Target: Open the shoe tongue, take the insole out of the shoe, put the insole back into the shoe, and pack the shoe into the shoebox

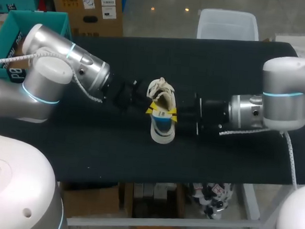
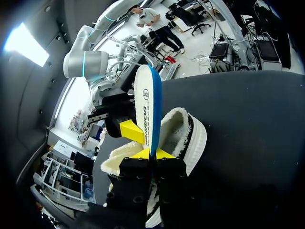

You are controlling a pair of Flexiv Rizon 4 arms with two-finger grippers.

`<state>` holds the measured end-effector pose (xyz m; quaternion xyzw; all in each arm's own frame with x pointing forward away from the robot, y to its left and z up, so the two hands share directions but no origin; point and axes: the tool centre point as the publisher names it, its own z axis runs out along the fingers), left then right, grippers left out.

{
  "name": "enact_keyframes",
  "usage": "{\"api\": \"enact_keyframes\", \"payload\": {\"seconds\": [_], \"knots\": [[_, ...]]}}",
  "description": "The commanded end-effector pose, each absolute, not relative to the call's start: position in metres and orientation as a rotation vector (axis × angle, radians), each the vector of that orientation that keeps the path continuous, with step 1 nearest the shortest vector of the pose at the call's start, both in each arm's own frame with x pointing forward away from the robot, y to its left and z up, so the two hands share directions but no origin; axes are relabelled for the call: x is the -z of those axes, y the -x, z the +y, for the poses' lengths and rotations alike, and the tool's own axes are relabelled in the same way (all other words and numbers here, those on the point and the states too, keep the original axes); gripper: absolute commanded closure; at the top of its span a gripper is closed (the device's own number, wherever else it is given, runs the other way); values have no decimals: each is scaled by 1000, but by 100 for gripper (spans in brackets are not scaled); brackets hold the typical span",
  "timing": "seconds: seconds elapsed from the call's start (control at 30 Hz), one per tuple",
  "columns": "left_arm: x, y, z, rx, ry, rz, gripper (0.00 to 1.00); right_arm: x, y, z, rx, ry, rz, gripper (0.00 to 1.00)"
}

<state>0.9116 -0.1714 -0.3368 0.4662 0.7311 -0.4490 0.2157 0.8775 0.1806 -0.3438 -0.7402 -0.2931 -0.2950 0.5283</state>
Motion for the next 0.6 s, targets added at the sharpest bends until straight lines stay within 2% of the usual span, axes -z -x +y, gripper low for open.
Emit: {"api": "enact_keyframes", "payload": {"seconds": [0.03,0.07,0.13,0.17,0.27,0.37,0.4,0.43,0.5,0.6], "knots": [[341,-917,-174,1259,-1296,2022,100,347,-882,183,686,1758,-706,100],[340,-917,-174,1259,-1298,2021,100,346,-881,182,686,1759,-705,100],[340,-915,-175,1260,-1301,2018,100,344,-876,181,694,1762,-701,74],[340,-915,-175,1261,-1302,2017,100,342,-874,180,699,1763,-699,68],[341,-913,-175,1266,-1301,2012,100,338,-867,178,713,1769,-701,60],[341,-912,-175,1270,-1290,2015,100,332,-859,177,729,1769,-706,66],[341,-912,-175,1271,-1287,2015,100,331,-857,177,733,1771,-708,72],[342,-912,-175,1271,-1284,2016,100,330,-855,177,737,1770,-711,84],[342,-911,-174,1269,-1279,2017,100,329,-853,177,741,1759,-718,100],[341,-910,-175,1263,-1273,2019,100,329,-851,178,737,1737,-732,100]]}}
